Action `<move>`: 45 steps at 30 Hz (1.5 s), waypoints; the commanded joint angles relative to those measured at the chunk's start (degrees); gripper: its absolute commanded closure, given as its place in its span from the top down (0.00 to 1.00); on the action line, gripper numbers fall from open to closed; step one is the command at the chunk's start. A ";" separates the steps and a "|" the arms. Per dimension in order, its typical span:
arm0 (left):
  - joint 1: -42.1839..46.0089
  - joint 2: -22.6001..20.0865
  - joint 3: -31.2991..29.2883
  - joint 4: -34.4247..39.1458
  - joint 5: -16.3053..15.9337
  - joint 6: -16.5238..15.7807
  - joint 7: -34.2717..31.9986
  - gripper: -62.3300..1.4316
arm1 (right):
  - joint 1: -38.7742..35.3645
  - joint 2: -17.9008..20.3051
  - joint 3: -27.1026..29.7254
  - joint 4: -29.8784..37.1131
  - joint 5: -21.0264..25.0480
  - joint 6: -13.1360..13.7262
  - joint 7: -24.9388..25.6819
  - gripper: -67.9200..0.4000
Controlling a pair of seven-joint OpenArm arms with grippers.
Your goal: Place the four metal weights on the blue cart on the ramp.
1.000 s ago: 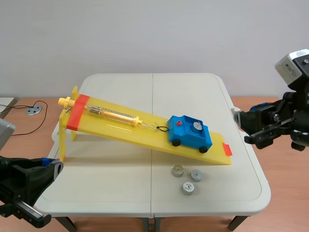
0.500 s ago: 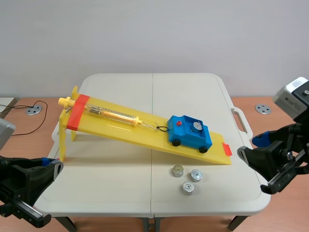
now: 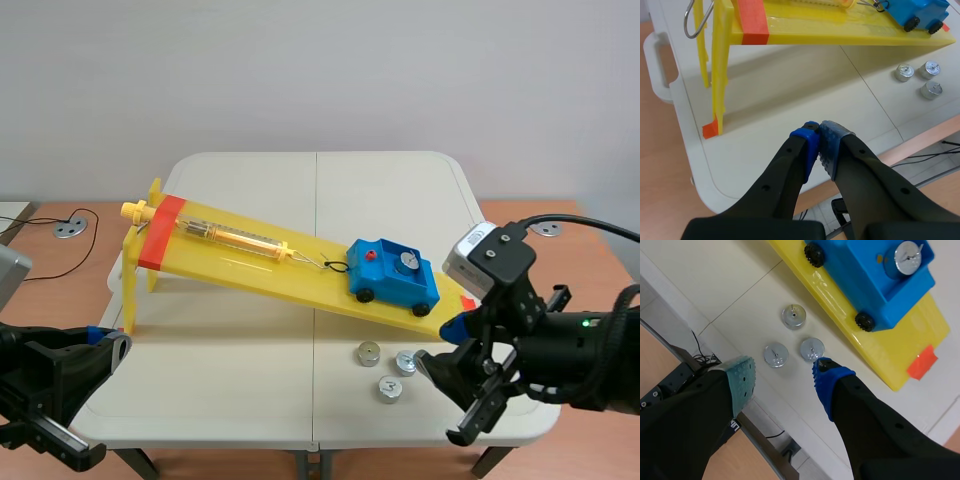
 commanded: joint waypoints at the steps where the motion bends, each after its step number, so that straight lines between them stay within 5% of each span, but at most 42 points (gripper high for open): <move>1: -0.48 0.11 -0.07 3.13 -4.26 -1.01 -5.99 0.07 | 5.38 0.55 0.63 1.03 2.36 1.03 7.63 0.41; 15: -0.46 0.13 -0.07 3.13 -4.26 -1.01 -5.99 0.07 | 12.26 -4.98 -5.62 -12.11 -4.42 -1.77 10.99 0.41; 27: -0.46 0.13 -0.07 3.13 -4.26 -0.98 -6.01 0.07 | 13.33 -7.39 -6.99 -15.98 -8.72 -3.04 15.23 0.41; 45: -0.48 0.13 -0.07 3.13 -4.26 -1.01 -6.01 0.07 | 14.91 -8.15 -9.09 -21.75 -8.87 -4.35 17.14 0.38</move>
